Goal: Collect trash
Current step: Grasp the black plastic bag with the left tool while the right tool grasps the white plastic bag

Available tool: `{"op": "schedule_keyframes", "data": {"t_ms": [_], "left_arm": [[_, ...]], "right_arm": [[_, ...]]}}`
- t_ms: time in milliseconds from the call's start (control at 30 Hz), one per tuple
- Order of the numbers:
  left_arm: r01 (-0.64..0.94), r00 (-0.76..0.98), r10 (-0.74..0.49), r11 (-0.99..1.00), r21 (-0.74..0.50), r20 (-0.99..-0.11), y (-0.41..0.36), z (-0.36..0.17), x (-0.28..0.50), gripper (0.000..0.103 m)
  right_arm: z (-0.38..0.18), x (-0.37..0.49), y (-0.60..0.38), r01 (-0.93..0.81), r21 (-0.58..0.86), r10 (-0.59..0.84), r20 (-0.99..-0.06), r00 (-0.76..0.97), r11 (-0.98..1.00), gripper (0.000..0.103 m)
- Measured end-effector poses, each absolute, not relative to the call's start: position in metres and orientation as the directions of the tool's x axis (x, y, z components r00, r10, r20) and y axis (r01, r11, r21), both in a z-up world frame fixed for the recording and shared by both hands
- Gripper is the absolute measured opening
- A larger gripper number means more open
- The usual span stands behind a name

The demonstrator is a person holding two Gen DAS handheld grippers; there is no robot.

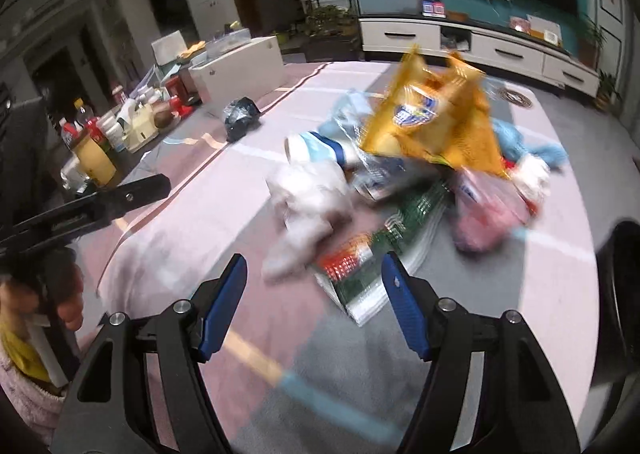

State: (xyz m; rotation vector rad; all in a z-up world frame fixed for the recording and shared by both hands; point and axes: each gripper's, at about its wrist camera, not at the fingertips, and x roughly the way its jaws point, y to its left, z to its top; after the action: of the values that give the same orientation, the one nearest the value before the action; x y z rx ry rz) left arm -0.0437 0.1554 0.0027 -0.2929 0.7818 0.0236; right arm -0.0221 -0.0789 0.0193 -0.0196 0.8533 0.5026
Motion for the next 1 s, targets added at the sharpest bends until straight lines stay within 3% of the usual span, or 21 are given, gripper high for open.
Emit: {"op": "schedule_keyframes", "data": {"t_ms": [300, 433, 533, 567, 700, 833, 1000], "left_arm": [[-0.167, 0.736, -0.050, 0.953, -0.253, -0.675, 0.204, 0.004, 0.045, 0.090], [-0.196, 0.692, -0.002, 0.962, -0.191, -0.722, 0.214, -0.013, 0.105, 0.089], [-0.228, 0.642, 0.039, 0.963, -0.142, -0.765, 0.217, -0.034, 0.135, 0.077], [-0.233, 0.626, 0.041, 0.963, -0.136, -0.778, 0.217, -0.040, 0.142, 0.065], [-0.243, 0.608, 0.056, 0.963, -0.118, -0.792, 0.218, -0.050, 0.147, 0.044], [-0.231, 0.627, 0.048, 0.965, -0.127, -0.777, 0.215, -0.040, 0.128, 0.033], [-0.174, 0.679, 0.004, 0.972, -0.156, -0.735, 0.203, -0.004, 0.083, 0.033]], "right_arm": [[-0.004, 0.028, -0.030, -0.430, 0.047, 0.308, -0.767, 0.562, 0.902, 0.069], [-0.010, 0.034, -0.022, -0.428, 0.008, 0.275, -0.776, 0.567, 0.904, 0.052], [-0.015, 0.038, -0.020, -0.428, 0.015, 0.274, -0.789, 0.550, 0.904, 0.039], [-0.016, 0.038, -0.021, -0.431, 0.022, 0.279, -0.791, 0.545, 0.902, 0.034], [-0.016, 0.037, -0.023, -0.435, 0.050, 0.302, -0.790, 0.534, 0.899, 0.025], [-0.010, 0.033, -0.028, -0.427, 0.117, 0.351, -0.776, 0.525, 0.897, 0.020], [0.011, 0.013, -0.044, -0.433, 0.211, 0.437, -0.728, 0.529, 0.876, 0.019]]}}
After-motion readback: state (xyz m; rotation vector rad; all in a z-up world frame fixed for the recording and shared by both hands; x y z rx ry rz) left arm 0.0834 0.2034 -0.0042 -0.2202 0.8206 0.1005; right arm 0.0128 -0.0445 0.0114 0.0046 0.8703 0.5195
